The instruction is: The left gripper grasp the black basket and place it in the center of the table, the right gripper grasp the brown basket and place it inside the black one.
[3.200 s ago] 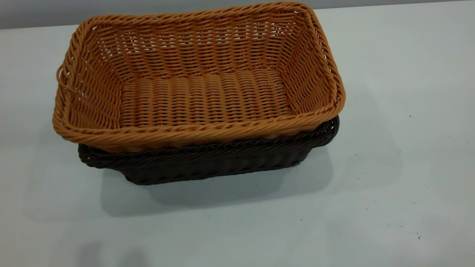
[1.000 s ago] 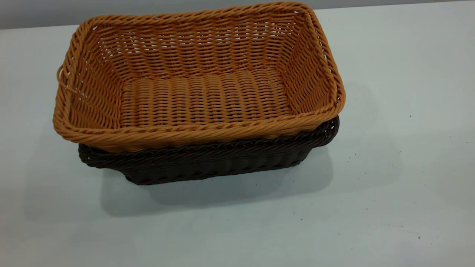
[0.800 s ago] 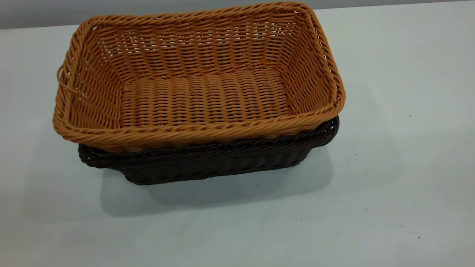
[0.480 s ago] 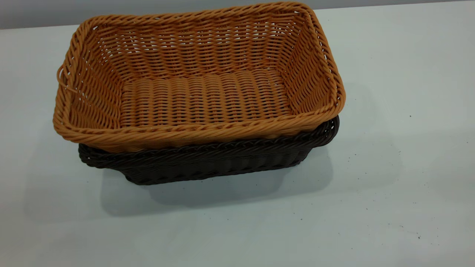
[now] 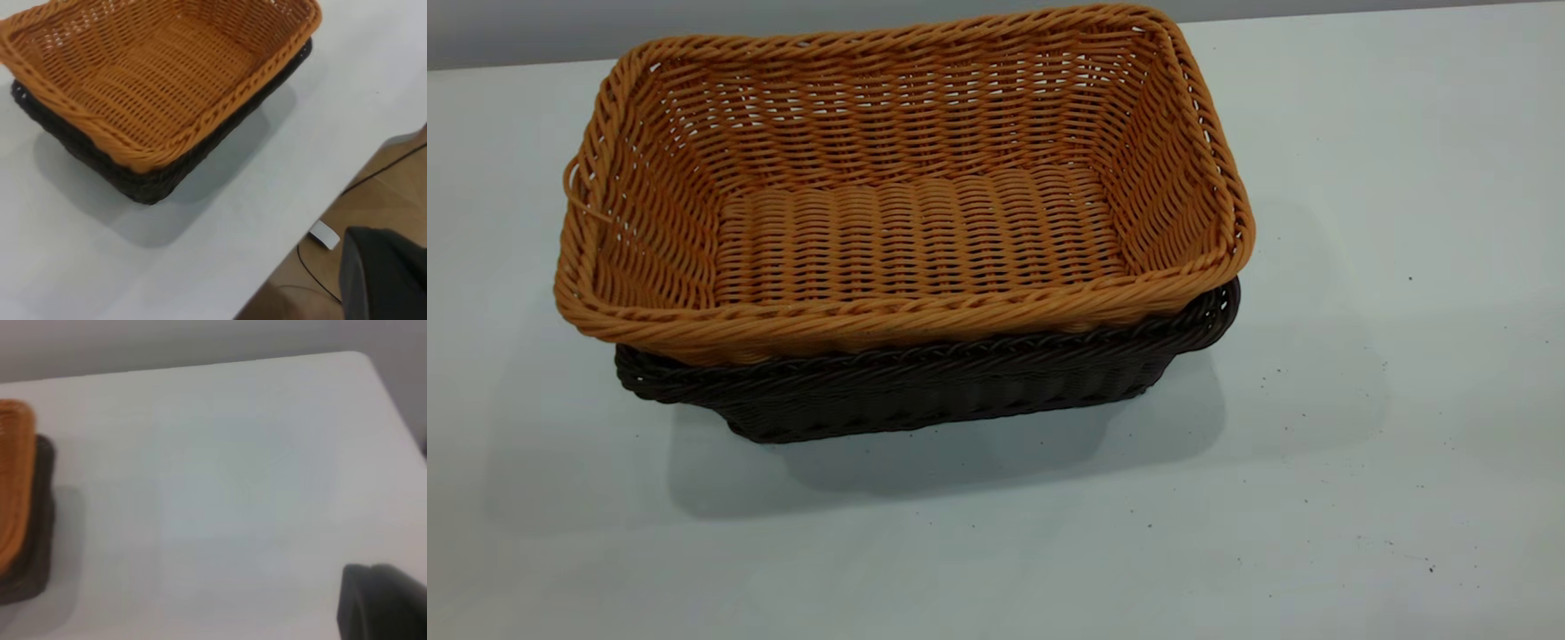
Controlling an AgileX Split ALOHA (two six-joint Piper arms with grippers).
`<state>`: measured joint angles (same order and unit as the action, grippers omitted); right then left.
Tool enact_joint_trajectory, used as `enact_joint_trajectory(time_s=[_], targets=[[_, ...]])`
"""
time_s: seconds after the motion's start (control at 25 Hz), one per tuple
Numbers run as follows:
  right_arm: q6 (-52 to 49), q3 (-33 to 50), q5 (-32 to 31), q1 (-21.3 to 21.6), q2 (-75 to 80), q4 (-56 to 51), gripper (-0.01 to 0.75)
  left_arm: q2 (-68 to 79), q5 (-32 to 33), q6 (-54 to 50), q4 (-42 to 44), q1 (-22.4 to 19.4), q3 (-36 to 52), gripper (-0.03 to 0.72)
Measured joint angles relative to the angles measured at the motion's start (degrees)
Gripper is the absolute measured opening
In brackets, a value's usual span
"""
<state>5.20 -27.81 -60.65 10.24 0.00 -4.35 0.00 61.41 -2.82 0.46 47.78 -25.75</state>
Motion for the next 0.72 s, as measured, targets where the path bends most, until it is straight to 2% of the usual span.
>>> enact_joint_trajectory(time_s=[0.08,0.2,0.44,0.72], targets=[[0.0,0.0,0.0,2.0,0.0,0.0,0.000,0.0,0.0,0.0,0.0,-2.2,0.0,-0.001],[0.0,0.0,0.0,2.5,0.0,0.0,0.000,0.0,0.0,0.0,0.1,-7.1,0.0,-0.001],[0.0,0.0,0.0,2.5,0.0,0.0,0.000,0.0,0.1,0.0,0.1,-20.3,0.0,-0.001],[0.0,0.0,0.0,2.5,0.0,0.0,0.000,0.0,0.1,0.0,0.1,-33.5,0.0,-0.001]])
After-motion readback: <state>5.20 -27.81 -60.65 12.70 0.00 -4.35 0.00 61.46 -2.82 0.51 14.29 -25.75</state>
